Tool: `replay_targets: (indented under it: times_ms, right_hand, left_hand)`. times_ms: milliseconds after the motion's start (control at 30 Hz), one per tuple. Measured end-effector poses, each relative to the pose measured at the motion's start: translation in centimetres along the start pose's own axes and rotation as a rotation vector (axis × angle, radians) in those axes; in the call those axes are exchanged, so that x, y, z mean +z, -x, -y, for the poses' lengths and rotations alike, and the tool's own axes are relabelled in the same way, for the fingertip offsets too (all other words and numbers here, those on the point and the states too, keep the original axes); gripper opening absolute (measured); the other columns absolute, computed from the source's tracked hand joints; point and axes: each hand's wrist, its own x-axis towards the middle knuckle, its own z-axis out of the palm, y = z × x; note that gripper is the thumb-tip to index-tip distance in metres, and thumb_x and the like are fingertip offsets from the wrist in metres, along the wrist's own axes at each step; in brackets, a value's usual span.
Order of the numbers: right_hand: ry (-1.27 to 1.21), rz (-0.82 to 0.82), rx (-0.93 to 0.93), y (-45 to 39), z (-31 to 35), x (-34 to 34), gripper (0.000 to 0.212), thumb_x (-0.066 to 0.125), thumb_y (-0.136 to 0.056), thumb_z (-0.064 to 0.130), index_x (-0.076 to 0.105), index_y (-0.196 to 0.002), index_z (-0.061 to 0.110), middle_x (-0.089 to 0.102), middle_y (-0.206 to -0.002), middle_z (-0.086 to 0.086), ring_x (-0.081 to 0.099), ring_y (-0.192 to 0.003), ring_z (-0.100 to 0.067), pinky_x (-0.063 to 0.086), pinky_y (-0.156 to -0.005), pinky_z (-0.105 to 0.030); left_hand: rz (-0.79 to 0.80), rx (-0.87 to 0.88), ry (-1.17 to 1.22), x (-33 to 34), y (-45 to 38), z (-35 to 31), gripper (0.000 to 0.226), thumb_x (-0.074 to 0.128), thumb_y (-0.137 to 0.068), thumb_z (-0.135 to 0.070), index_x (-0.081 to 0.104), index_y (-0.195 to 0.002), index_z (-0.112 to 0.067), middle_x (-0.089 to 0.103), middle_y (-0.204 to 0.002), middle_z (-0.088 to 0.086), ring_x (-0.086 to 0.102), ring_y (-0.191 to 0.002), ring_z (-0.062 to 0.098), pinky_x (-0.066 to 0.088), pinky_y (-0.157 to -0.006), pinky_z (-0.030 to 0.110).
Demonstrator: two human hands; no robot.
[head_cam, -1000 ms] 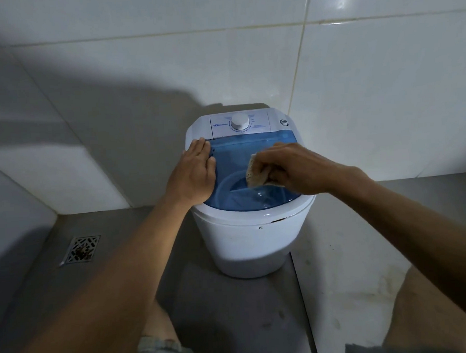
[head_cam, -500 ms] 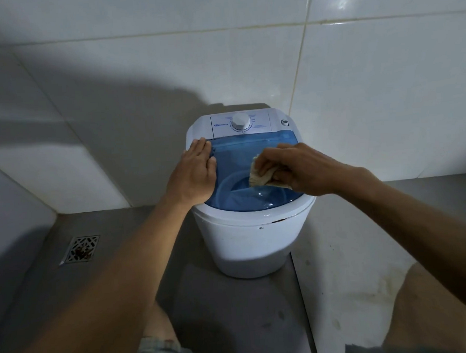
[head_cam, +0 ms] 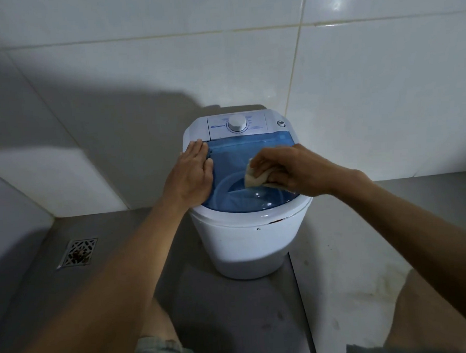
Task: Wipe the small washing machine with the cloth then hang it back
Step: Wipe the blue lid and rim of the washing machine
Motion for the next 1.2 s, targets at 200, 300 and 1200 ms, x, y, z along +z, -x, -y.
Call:
replay_targets:
  times_ms: [200,300,1200]
  right_hand:
    - [-0.060,-0.155,-0.062,1.7,-1.1,1.0,0.028,0.070,-0.090,0.007,0.068,-0.118,0.012,0.070,-0.112,-0.001,0.066,-0.098,-0.018,0.056,-0.089,-0.039]
    - [0.010,-0.213,-0.105,1.8,-1.5,2.2,0.027,0.067,-0.093,0.007,0.072,-0.118,0.013,0.067,-0.108,-0.004,0.061,-0.094,-0.022,0.053,-0.086,-0.040]
    - [0.119,-0.135,-0.109,-2.1,1.9,2.9,0.016,0.066,-0.093,0.021,0.071,-0.108,0.015,0.061,-0.098,-0.006,0.057,-0.086,-0.025,0.053,-0.069,-0.049]
  left_hand:
    - [-0.004,-0.017,0.016,-0.2,0.3,-0.3,0.050,0.030,-0.102,-0.025,0.027,-0.148,-0.007,0.022,-0.159,0.007,0.014,-0.148,0.019,0.012,-0.121,0.039]
    - [-0.005,-0.021,0.020,-0.2,0.3,-0.4,0.050,0.029,-0.102,-0.026,0.025,-0.149,-0.008,0.020,-0.160,0.007,0.013,-0.148,0.019,0.011,-0.121,0.038]
    - [-0.037,-0.016,0.011,-1.1,0.9,-1.7,0.044,0.032,-0.101,-0.019,0.036,-0.142,-0.004,0.035,-0.151,0.011,0.027,-0.141,0.021,0.017,-0.116,0.035]
